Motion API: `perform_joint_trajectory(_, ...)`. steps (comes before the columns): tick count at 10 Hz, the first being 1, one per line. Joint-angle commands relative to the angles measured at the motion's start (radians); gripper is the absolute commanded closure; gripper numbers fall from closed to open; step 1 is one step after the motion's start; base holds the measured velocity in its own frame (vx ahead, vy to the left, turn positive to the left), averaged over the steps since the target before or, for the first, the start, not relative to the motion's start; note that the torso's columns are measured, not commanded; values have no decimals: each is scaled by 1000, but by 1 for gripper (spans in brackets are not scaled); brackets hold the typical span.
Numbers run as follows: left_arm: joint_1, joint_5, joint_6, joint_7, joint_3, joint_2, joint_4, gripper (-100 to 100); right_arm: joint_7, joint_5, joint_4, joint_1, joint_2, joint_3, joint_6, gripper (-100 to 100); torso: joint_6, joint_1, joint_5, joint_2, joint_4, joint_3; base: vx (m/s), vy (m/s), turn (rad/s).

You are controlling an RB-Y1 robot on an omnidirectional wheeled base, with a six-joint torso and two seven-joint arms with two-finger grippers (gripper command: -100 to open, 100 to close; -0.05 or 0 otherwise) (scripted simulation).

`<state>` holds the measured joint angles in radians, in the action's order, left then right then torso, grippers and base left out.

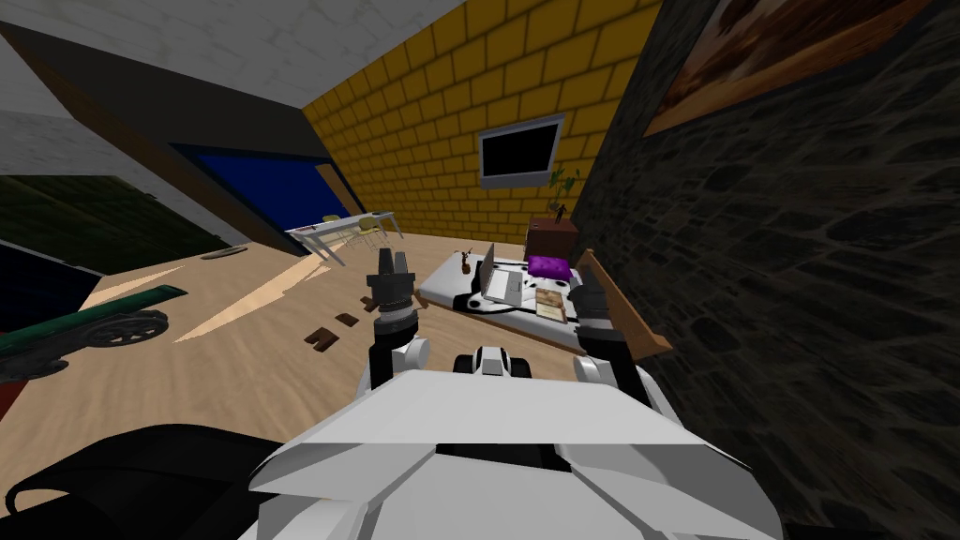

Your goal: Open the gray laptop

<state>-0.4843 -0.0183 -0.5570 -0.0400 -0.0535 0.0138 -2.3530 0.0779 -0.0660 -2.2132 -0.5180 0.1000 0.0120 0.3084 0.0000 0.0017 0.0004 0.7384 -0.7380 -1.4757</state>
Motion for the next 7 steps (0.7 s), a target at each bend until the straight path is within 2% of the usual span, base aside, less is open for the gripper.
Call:
perform_joint_trajectory(1, 0, 0, 0, 0, 0, 0, 0, 0, -18, -65, 39, 13, 27, -9, -44, -100, 0, -1, 0, 0, 0, 0, -7, 77, -6)
perform_joint_trajectory(2, 0, 0, 0, 0, 0, 0, 0, 0, -29, -102, 69, 21, 39, -16, -72, -100, 0, -3, -1, 0, 0, 0, -11, 64, -5)
perform_joint_trajectory(3, 0, 0, 0, 0, 0, 0, 0, 0, -29, -111, 69, 21, 39, -16, -72, -100, 0, -4, -1, -1, 0, 0, -9, 51, -1)
perform_joint_trajectory(4, 0, 0, 0, 0, 0, 0, 0, 0, -42, -151, 101, 30, 48, -25, -103, -100, 0, -4, -1, 0, 0, 0, -7, 73, -6)
perform_joint_trajectory(5, 0, 0, 0, 0, 0, 0, 0, 0, -42, -161, 101, 30, 48, -25, -103, -100, 0, -1, 0, 0, 0, 0, -7, 70, -8)
perform_joint_trajectory(6, 0, 0, 0, 0, 0, 0, 0, 0, -56, -200, 136, 40, 55, -34, -136, -100, 0, -1, 0, 0, 0, 0, -13, 82, -4)
perform_joint_trajectory(7, 0, 0, 0, 0, 0, 0, 0, 0, -56, -215, 136, 40, 55, -34, -136, -100, 0, -1, 0, 0, 0, 0, -11, 74, -2)
